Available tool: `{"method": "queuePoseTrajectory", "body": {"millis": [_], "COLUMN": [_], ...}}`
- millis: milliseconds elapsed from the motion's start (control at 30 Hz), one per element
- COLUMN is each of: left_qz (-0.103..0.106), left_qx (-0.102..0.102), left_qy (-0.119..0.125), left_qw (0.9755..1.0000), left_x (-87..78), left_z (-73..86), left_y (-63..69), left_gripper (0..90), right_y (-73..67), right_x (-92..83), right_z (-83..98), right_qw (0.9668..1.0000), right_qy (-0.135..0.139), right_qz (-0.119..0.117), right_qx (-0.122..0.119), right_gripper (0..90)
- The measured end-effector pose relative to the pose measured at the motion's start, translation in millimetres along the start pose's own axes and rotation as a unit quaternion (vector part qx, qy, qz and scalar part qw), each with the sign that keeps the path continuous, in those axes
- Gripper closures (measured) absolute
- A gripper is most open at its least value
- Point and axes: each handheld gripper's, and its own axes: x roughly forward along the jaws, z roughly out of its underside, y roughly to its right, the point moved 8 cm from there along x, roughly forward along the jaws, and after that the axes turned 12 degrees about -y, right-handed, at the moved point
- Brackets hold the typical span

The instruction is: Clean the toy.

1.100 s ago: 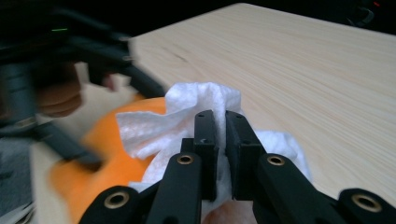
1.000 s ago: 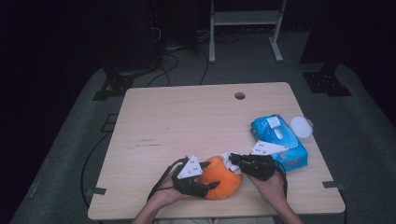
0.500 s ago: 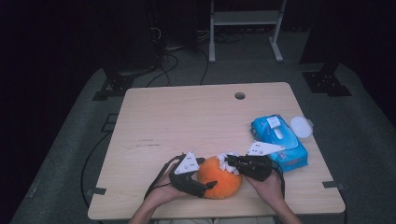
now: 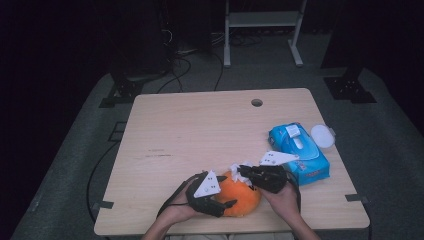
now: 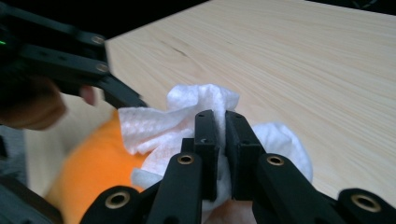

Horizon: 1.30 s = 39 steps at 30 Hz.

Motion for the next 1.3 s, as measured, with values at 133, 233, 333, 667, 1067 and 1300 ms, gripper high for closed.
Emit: {"method": "queuePoseTrajectory", "body": {"millis": [133,233,333,667,1067,1300], "left_qz": [-0.005,-0.010,-0.004,0.003,0.059,0.020], "left_qx": [-0.015,-0.036,-0.054,-0.089,-0.081,-0.073], "left_qy": [-0.005,-0.007,-0.002,0.004,0.031,0.019], "left_qw": [0.9999,0.9993,0.9985,0.9961,0.9945,0.9969], "left_x": [-0.6,-0.2,-0.4,-0.4,-7.7,-2.7], "left_z": [3.7,7.5,12.0,20.9,17.3,16.3], "left_y": [-5.8,-12.2,-17.6,-30.7,-25.7,-28.2], "left_gripper": [27.1,28.3,30.5,31.9,11.9,24.2], "right_y": [4.9,-7.7,-32.2,14.1,13.8,-8.7], "right_x": [-8.3,-15.1,-17.1,-24.9,-19.6,-17.2], "right_z": [5.3,3.1,-1.7,19.6,21.2,8.2], "right_qw": [0.9998,0.9996,0.9971,0.9990,0.9995,0.9987], "right_qy": [-0.001,0.014,0.017,0.001,0.007,0.026], "right_qz": [0.014,-0.007,-0.020,0.039,0.027,0.018], "right_qx": [-0.010,-0.023,-0.072,-0.021,-0.016,-0.041], "right_gripper": [83.2,83.1,83.1,83.2,83.1,83.2]}}
